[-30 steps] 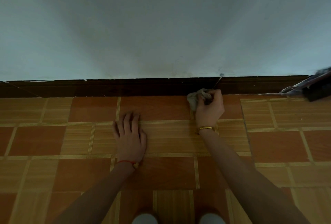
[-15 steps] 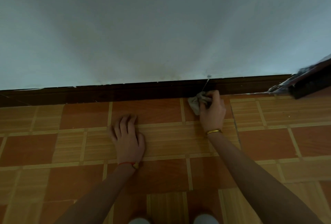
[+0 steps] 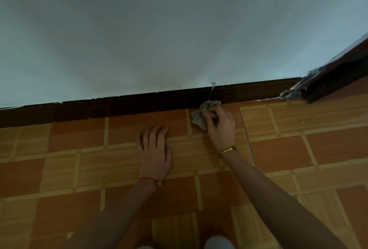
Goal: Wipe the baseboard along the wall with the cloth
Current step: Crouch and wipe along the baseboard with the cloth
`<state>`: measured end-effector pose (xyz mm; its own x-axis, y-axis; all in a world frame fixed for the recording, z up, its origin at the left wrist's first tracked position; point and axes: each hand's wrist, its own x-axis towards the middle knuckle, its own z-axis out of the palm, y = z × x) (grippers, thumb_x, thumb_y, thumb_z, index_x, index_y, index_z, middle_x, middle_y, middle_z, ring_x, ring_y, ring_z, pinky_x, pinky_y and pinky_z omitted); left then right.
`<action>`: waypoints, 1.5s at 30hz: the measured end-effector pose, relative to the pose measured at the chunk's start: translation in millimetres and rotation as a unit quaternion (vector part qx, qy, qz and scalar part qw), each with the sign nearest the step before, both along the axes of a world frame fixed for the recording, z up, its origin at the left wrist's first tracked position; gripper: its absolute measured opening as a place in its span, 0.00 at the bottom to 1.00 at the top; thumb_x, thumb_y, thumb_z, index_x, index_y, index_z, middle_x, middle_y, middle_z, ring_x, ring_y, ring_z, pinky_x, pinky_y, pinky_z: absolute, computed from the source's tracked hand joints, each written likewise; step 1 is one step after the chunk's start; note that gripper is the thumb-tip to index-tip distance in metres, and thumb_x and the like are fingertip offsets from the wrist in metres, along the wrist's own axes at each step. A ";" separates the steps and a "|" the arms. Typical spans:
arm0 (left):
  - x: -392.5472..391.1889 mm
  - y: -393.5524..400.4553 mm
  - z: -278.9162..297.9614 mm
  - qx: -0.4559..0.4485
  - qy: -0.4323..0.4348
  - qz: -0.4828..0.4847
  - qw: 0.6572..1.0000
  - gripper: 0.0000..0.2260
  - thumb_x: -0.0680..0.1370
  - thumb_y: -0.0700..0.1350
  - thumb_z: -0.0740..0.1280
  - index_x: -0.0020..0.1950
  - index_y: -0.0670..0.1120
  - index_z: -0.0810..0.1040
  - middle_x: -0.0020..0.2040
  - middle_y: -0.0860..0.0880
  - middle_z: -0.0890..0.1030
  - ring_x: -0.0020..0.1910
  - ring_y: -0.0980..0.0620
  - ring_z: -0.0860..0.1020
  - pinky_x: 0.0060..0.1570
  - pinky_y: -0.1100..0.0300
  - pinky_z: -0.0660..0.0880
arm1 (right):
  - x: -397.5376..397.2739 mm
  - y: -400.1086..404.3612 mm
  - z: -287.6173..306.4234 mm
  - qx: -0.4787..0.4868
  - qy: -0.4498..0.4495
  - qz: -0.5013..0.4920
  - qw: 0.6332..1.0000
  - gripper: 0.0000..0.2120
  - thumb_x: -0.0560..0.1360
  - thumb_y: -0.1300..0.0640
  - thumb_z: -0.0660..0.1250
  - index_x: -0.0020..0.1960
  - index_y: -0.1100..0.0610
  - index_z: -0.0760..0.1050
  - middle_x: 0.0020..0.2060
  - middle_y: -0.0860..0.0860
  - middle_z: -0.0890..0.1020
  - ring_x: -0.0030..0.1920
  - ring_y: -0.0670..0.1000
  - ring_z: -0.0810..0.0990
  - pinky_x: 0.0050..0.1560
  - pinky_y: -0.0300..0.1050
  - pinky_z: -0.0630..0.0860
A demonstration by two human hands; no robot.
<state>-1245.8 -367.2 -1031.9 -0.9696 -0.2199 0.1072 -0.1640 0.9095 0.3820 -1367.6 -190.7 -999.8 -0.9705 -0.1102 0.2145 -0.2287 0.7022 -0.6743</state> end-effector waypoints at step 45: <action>-1.1 12.0 3.9 -0.014 -0.011 0.051 0.999 0.22 0.76 0.46 0.55 0.68 0.44 0.73 0.68 0.43 0.72 0.69 0.39 0.68 0.72 0.35 0.58 | -31.6 33.8 -10.5 -0.043 -0.007 -0.116 0.992 0.09 0.70 0.63 0.73 0.48 0.59 0.75 0.46 0.53 0.77 0.48 0.51 0.73 0.45 0.41 0.70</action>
<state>-1246.9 -355.2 -1028.0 -0.9444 -0.3154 0.0933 -0.2649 0.8975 0.3525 -1399.2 -156.8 -1010.3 -0.9706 0.1348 0.1994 -0.0577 0.6739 -0.7366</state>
